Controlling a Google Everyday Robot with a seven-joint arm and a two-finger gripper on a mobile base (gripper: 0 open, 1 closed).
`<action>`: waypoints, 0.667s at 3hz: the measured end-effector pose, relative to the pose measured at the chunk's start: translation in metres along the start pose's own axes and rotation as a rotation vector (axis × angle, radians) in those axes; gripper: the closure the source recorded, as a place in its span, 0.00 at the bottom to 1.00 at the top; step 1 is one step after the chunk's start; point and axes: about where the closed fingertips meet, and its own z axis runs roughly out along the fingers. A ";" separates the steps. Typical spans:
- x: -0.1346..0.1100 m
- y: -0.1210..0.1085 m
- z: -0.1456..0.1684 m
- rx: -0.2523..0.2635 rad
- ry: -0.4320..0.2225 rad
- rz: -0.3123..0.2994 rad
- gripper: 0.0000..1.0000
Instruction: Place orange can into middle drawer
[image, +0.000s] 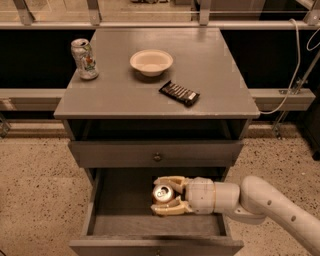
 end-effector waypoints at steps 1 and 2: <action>0.051 0.014 -0.027 0.062 -0.005 0.005 1.00; 0.051 0.014 -0.027 0.062 -0.005 0.004 1.00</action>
Offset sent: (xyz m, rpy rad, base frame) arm -0.0136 -0.0422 -0.0554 0.0340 -0.0397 -0.0867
